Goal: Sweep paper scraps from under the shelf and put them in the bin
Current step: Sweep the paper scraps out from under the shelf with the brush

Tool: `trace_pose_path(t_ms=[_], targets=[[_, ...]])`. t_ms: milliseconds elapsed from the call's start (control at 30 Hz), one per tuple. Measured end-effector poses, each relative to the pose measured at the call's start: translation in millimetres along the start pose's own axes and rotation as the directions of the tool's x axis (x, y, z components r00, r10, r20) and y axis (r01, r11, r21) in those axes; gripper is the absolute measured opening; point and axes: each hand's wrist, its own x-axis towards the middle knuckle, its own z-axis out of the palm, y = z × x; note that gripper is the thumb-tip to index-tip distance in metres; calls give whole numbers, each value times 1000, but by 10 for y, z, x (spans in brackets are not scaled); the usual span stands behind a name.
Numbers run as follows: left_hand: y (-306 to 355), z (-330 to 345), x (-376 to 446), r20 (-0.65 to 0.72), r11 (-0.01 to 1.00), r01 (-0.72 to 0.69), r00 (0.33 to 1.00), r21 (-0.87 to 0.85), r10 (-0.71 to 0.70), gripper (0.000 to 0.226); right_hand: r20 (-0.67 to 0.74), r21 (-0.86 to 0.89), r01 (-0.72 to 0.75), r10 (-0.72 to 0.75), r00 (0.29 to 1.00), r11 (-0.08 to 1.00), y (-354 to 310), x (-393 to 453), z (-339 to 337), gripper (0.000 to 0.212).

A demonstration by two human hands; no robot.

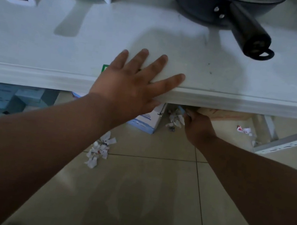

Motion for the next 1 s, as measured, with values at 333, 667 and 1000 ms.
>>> trace_pose_path(t_ms=[333, 667, 1000], targets=[[434, 349, 14, -578, 952, 308, 778, 5, -248, 42, -54, 0, 23, -23, 998, 1000, 106, 321, 327, 42], [579, 554, 67, -667, 916, 392, 662, -80, -341, 42, 181, -100, 12, 7, 983, 995, -8, 301, 547, 34], [573, 498, 36, -643, 930, 353, 691, -97, -330, 52, 213, -12, 44, -40, 976, 999, 15, -422, 627, 39]])
